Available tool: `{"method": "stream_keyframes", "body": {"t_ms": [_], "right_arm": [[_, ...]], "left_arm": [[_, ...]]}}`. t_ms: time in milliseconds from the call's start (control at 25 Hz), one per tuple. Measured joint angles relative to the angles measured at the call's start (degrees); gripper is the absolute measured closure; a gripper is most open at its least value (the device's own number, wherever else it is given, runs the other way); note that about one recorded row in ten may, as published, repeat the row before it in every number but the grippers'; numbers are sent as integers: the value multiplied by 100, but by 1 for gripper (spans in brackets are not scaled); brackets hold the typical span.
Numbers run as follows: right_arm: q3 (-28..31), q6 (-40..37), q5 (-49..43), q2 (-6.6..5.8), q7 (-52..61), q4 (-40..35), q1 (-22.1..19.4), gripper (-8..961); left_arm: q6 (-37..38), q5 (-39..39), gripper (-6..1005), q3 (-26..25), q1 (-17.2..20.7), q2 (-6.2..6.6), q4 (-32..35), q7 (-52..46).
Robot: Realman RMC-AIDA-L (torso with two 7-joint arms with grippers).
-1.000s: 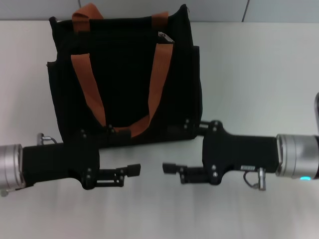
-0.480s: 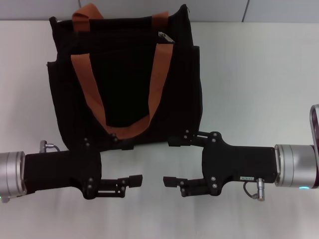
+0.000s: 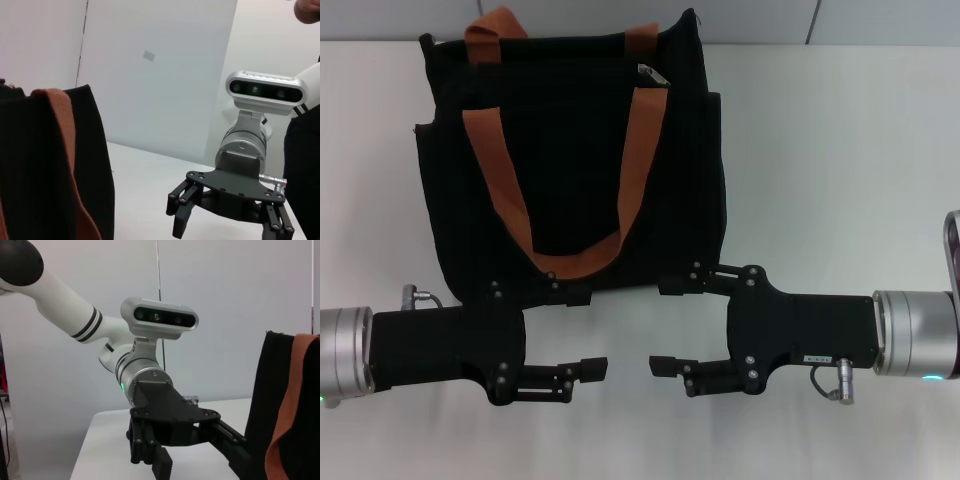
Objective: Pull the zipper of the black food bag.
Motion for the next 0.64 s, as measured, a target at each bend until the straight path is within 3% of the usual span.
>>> {"method": "stream_keyframes", "body": {"t_ms": [640], "right_arm": [[0, -24, 0, -11, 2, -1, -6, 140]], "left_arm": [[62, 0, 171, 0, 12, 4, 2, 37]]}}
